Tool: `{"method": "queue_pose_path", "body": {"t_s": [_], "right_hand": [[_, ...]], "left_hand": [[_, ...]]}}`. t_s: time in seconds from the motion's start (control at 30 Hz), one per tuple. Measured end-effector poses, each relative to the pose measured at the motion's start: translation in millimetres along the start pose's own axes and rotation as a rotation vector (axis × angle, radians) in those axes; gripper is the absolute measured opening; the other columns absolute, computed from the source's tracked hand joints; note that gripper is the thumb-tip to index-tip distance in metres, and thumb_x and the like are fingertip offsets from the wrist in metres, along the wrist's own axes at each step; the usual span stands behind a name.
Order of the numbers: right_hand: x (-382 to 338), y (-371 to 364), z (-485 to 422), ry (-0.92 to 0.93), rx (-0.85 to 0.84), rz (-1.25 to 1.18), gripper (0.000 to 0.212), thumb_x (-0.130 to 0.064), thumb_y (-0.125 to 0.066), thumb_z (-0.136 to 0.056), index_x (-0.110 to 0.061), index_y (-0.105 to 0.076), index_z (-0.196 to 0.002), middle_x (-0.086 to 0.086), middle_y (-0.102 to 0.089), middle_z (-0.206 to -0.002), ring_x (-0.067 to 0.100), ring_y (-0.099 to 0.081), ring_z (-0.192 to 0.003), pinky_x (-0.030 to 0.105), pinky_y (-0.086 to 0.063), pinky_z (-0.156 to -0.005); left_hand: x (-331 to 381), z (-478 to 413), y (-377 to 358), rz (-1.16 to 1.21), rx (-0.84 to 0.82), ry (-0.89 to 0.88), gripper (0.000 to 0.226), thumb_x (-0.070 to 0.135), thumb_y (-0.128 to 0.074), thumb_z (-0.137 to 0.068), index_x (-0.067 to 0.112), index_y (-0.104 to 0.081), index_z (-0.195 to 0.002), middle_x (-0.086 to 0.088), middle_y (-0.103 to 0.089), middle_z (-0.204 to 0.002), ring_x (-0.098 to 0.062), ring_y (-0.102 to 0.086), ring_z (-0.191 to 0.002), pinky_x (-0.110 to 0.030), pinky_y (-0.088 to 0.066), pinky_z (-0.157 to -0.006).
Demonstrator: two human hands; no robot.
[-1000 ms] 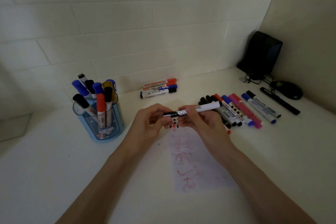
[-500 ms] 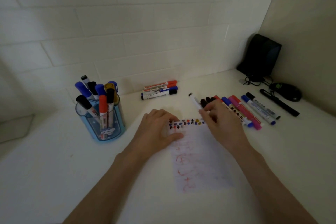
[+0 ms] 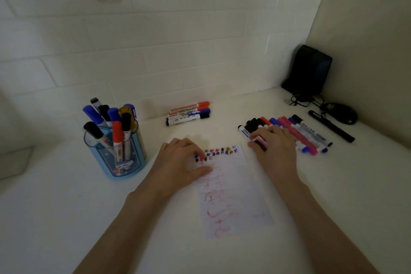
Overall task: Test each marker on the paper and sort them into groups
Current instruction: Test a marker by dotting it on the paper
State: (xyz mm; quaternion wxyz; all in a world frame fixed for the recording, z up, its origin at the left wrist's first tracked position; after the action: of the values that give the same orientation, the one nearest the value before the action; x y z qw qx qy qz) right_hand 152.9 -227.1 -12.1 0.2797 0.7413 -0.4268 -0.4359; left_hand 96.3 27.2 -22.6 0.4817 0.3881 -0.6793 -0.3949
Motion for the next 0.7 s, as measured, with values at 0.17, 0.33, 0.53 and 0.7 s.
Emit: {"method": "queue_pose_path", "body": {"t_s": [0.17,0.33,0.53,0.7], "right_hand": [[4.1,0.3,-1.9,-0.019,0.043,-0.011,0.016,-0.027,-0.078,-0.092,-0.016,-0.078,-0.103,0.006,-0.067,-0.110,0.030,-0.057,-0.116,0.049,-0.035,-0.113],[-6.3,-1.8,0.3,0.036,0.107,-0.005,0.013,-0.020,-0.073,-0.096,-0.011,-0.077,-0.105,0.011,-0.066,-0.107,0.033,-0.058,-0.111,0.047,-0.042,-0.104],[-14.2,-4.2,5.0,0.087,0.109,0.013,0.012,-0.014,-0.073,-0.095,-0.008,-0.076,-0.104,0.014,-0.066,-0.105,0.034,-0.061,-0.104,0.050,-0.047,-0.099],[-17.1,-3.7,4.9,0.116,0.113,0.027,0.014,-0.016,-0.070,-0.096,-0.009,-0.075,-0.107,0.012,-0.064,-0.106,0.034,-0.059,-0.107,0.050,-0.045,-0.100]], "left_hand": [[-5.7,-13.4,14.0,0.097,0.095,0.078,0.041,0.066,-0.057,-0.087,0.041,-0.062,-0.119,0.016,-0.056,-0.130,-0.009,-0.044,-0.125,-0.037,-0.033,-0.107],[-25.3,-56.4,24.2,-0.193,0.208,0.272,0.052,0.031,-0.049,-0.104,0.019,-0.037,-0.153,-0.003,-0.036,-0.159,-0.026,-0.026,-0.147,-0.046,-0.024,-0.116],[-23.4,-66.9,10.8,-0.301,0.209,0.292,0.038,0.034,-0.056,-0.099,0.021,-0.053,-0.134,-0.003,-0.051,-0.143,-0.027,-0.044,-0.128,-0.043,-0.029,-0.105],[-22.2,-60.4,8.5,-0.257,0.243,0.309,0.032,0.039,-0.055,-0.100,0.021,-0.057,-0.127,-0.004,-0.051,-0.133,-0.027,-0.044,-0.122,-0.040,-0.032,-0.100]]}}
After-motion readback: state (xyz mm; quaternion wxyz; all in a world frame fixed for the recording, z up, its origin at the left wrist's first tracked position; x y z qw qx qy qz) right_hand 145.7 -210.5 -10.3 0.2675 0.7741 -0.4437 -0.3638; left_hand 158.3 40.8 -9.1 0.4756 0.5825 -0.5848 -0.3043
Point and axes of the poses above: each hand's wrist, its own z-axis away from the middle knuckle, its own y-axis out of the back of the hand, x = y × z, the point moved 4 cm from there along -z, towards the middle knuckle
